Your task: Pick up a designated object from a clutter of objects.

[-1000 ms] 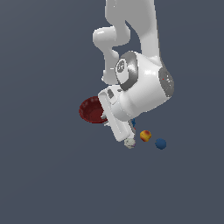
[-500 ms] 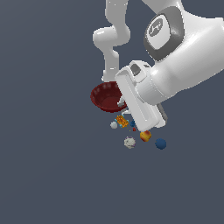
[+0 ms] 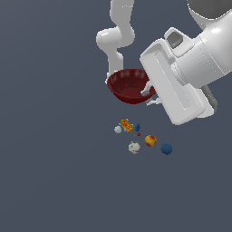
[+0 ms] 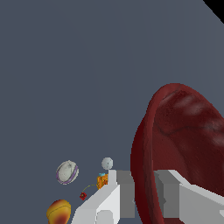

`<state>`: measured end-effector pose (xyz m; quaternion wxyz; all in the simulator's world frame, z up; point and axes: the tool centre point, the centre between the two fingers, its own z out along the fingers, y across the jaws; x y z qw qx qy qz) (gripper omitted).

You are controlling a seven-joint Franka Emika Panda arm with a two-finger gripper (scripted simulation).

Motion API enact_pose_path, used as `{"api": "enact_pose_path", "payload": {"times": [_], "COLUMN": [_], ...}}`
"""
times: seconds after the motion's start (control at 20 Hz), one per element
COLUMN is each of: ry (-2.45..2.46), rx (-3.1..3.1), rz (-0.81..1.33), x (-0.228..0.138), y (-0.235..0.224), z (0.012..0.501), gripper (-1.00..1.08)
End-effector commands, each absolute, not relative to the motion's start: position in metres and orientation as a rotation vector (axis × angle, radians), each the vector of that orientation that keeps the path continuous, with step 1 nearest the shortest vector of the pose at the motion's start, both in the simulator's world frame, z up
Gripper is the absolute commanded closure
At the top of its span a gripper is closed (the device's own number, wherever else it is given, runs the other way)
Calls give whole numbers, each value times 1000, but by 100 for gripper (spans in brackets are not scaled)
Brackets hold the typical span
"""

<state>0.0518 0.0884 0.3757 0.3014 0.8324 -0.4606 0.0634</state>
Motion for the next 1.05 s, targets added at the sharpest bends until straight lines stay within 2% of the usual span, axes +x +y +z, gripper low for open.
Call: {"api": "enact_pose_path", "payload": {"times": [0.0,0.45,1.0], "ry": [-1224,-1224,-1224], "rx": [2207,2205,2203], "rz": [170,172,174], "x": [54,61,64], "y": [99,122,131], "z": [391,425,436], "gripper": [108,108,108]}}
